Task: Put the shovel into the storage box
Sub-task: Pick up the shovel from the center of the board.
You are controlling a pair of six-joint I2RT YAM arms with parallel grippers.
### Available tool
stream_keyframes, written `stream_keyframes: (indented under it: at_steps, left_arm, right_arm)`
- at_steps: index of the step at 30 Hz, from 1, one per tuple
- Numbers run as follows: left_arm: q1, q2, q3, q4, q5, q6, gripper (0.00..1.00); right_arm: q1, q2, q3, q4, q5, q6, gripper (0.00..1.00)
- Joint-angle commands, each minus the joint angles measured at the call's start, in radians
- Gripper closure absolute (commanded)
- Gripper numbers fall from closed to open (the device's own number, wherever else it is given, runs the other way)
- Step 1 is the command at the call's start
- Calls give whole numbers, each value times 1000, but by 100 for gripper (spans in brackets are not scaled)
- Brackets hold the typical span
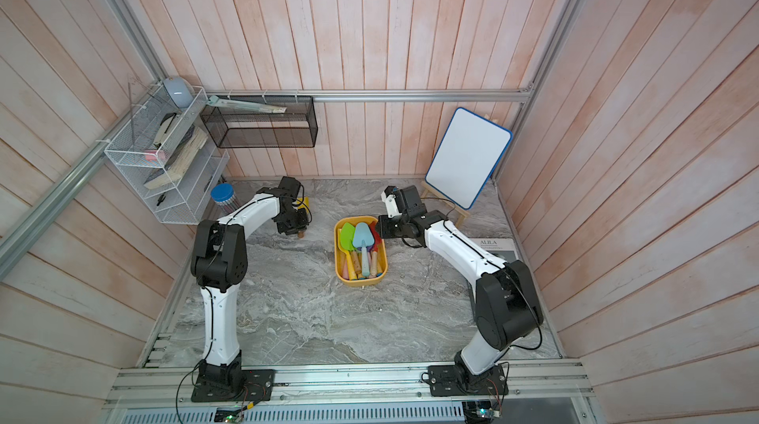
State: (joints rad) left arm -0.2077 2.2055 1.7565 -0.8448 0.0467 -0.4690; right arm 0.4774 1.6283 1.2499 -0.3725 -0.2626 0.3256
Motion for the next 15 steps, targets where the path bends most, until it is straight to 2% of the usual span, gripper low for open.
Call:
stream_keyframes:
  at_steps: [1,6,15]
  left_arm:
    - [1,24,-11,15,-11,3,74]
    - [1,7,-32,22,-9,-1,82]
    - [-24,-164,-105,19,31,-9,83]
  right_arm:
    - [6,-15,3,6,-6,10,75]
    - [6,-26,-1,4,-1,13,75]
    - [9,-32,3,13,-14,23,76]
